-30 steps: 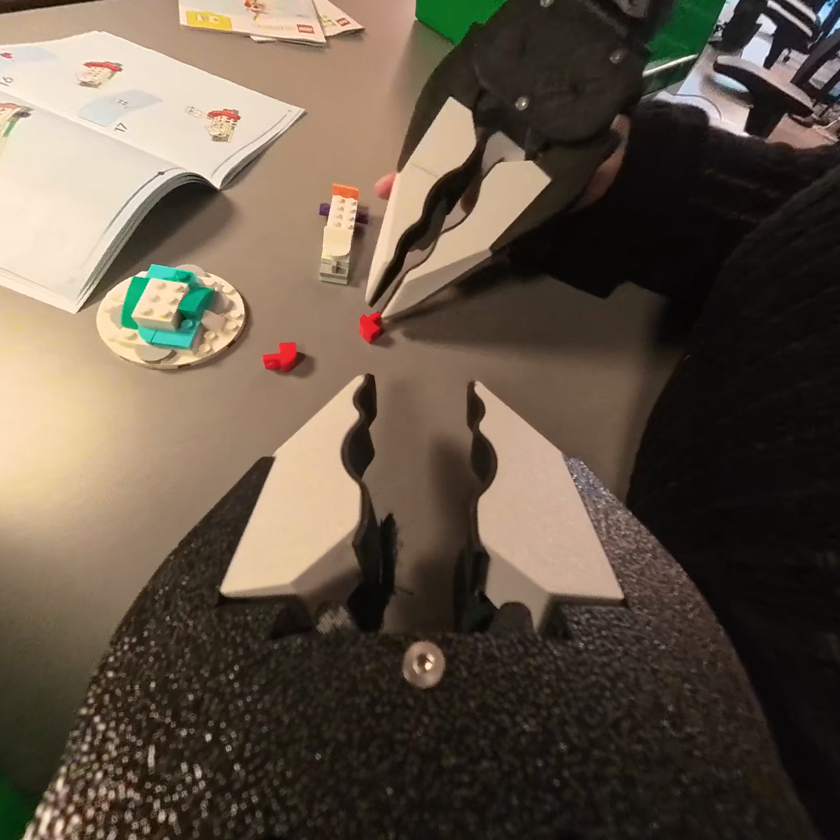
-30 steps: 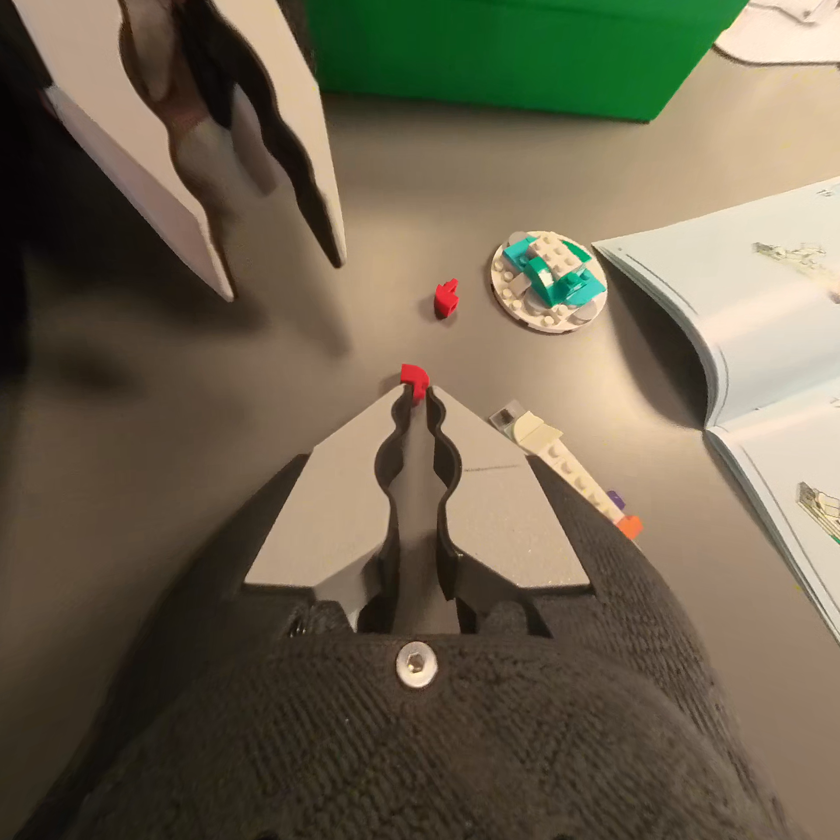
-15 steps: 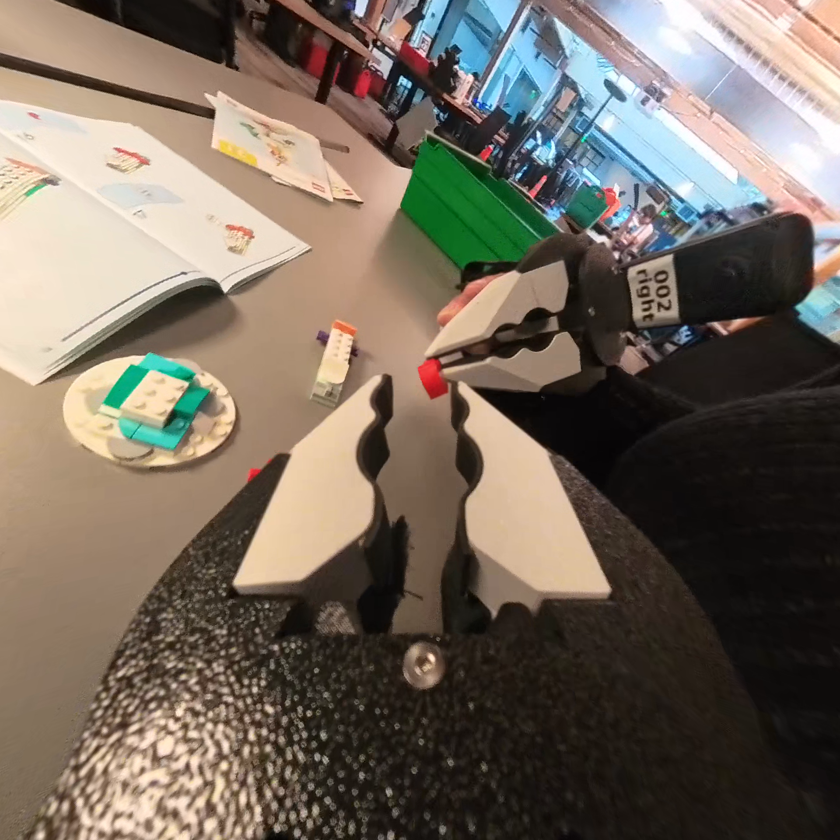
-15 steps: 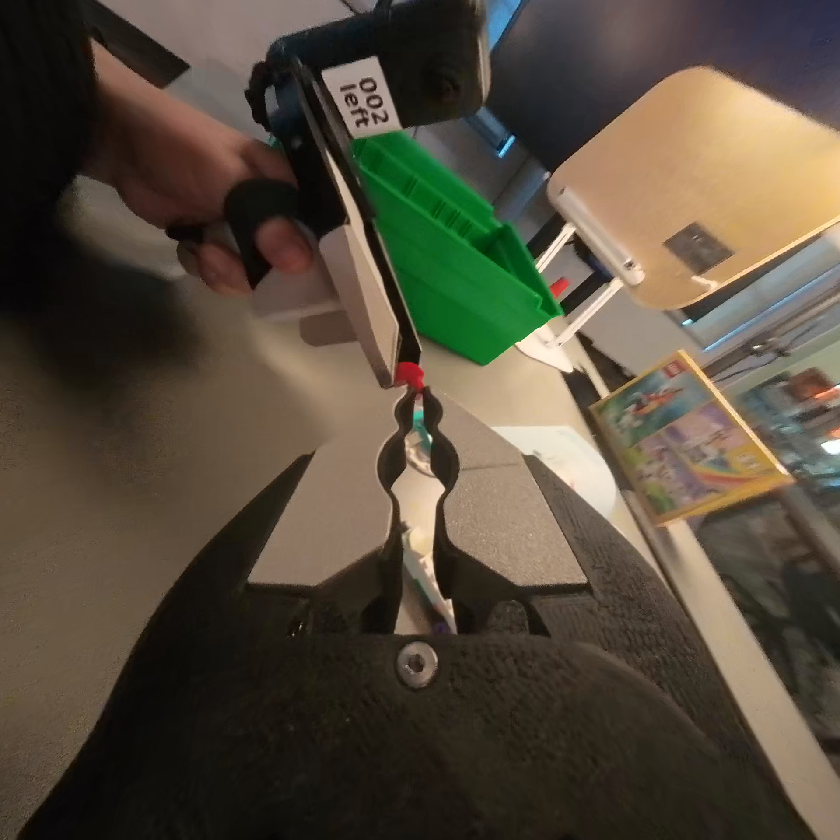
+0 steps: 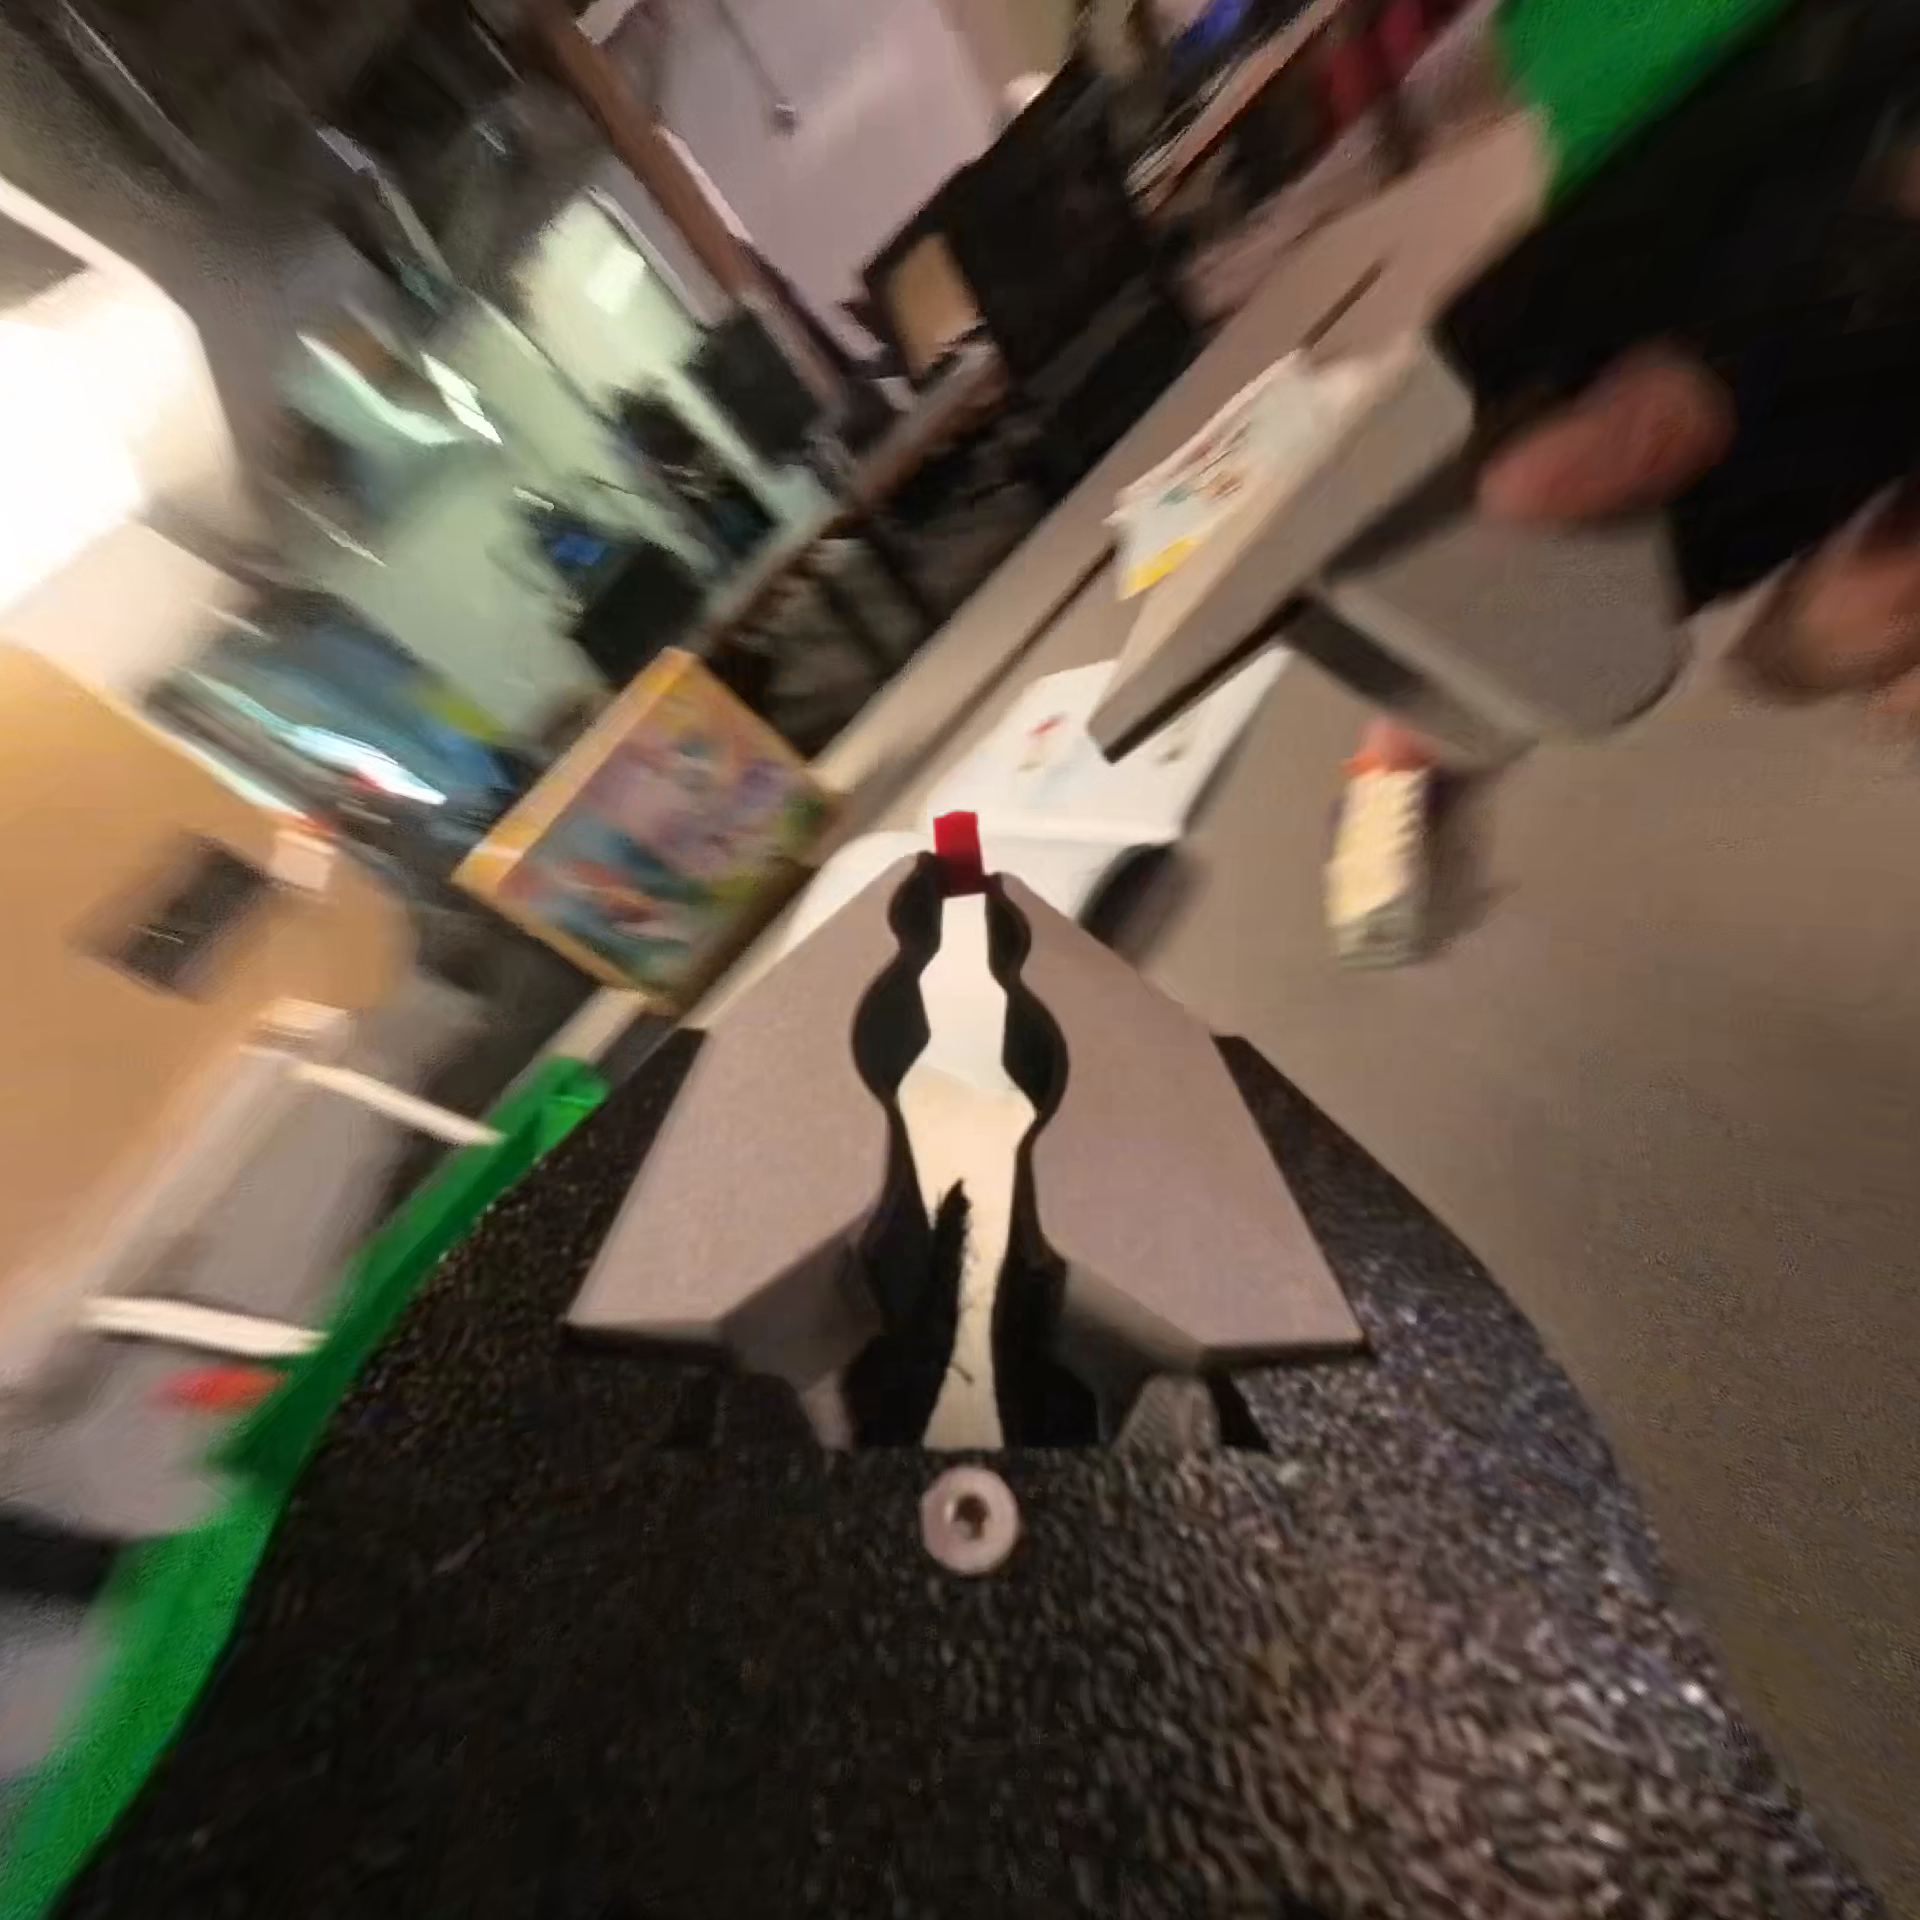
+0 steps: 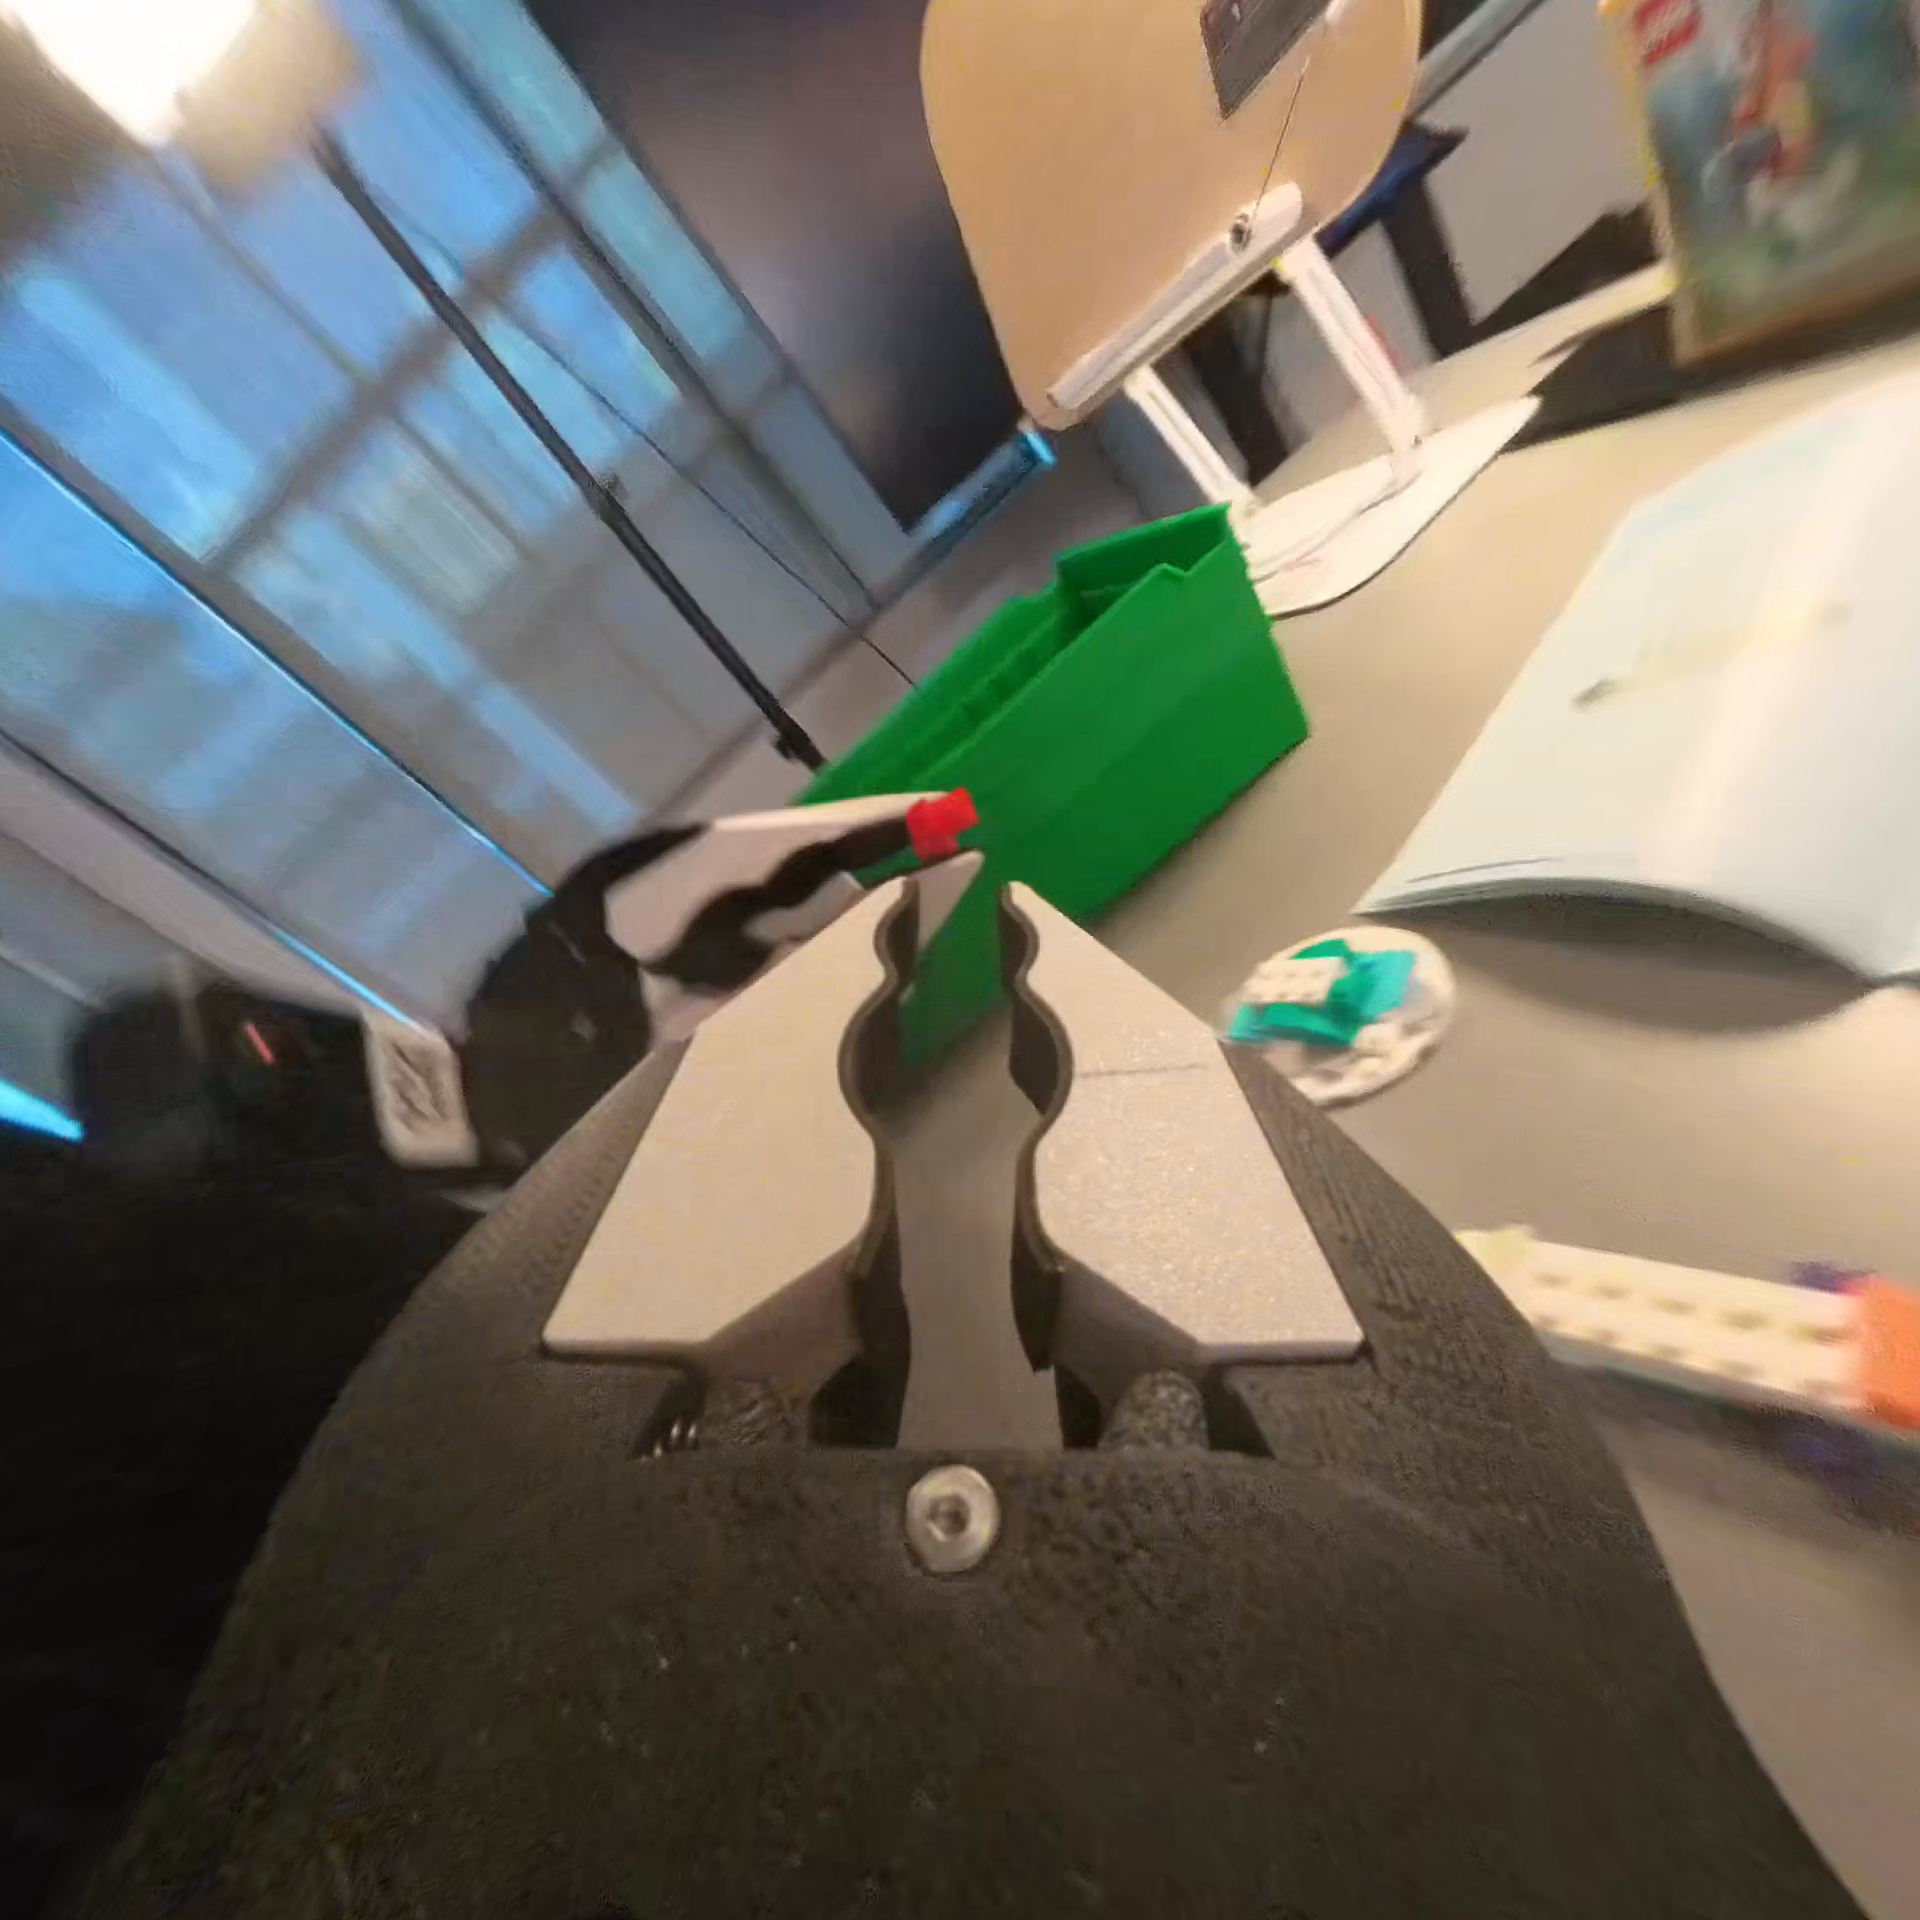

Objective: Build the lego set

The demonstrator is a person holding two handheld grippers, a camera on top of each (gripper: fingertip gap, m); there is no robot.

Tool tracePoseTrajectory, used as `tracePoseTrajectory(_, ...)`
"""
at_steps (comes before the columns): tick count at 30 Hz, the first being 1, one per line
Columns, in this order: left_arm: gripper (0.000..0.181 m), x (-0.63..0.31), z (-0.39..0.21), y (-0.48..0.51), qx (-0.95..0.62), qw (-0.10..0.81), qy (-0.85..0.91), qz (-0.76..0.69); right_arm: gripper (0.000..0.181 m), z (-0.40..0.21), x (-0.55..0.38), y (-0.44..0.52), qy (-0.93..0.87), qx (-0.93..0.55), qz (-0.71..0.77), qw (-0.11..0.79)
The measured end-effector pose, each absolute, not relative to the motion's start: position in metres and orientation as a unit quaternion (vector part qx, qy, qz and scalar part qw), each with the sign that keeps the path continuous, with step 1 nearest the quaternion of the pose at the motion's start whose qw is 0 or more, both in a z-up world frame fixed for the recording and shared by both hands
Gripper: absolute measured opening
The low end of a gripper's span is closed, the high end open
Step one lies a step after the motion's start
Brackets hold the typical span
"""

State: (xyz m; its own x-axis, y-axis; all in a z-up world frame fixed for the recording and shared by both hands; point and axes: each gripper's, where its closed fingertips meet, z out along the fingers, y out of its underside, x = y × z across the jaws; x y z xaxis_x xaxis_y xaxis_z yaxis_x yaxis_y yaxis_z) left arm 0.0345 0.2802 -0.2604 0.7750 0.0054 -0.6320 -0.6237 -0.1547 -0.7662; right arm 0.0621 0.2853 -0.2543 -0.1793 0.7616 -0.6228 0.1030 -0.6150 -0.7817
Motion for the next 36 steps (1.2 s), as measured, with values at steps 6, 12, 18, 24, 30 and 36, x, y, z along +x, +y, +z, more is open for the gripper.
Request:
tracePoseTrajectory(6,0.005,0.027,-0.255,0.289,-0.617,0.534,0.322,0.480,0.018,-0.259,0.053,0.291,-0.220,-0.624,0.740,0.116)
tracePoseTrajectory(12,0.005,0.036,-0.264,0.295,-0.564,0.491,0.385,0.542,0.013,-0.262,0.047,0.290,-0.175,-0.624,0.757,0.085)
tracePoseTrajectory(18,0.006,0.039,-0.266,0.296,-0.555,0.482,0.393,0.552,0.009,-0.264,0.046,0.292,-0.149,-0.625,0.762,0.080)
tracePoseTrajectory(24,0.006,0.043,-0.270,0.298,-0.567,0.484,0.395,0.537,0.006,-0.269,0.049,0.295,-0.172,-0.636,0.744,0.106)
tracePoseTrajectory(30,0.036,0.051,-0.303,0.302,-0.718,0.530,0.325,0.312,0.006,-0.272,0.084,0.345,-0.227,-0.663,0.661,0.270)
tracePoseTrajectory(36,0.049,0.095,-0.337,0.310,-0.830,0.501,0.244,0.023,0.006,-0.282,0.138,0.390,-0.349,-0.702,0.471,0.405)
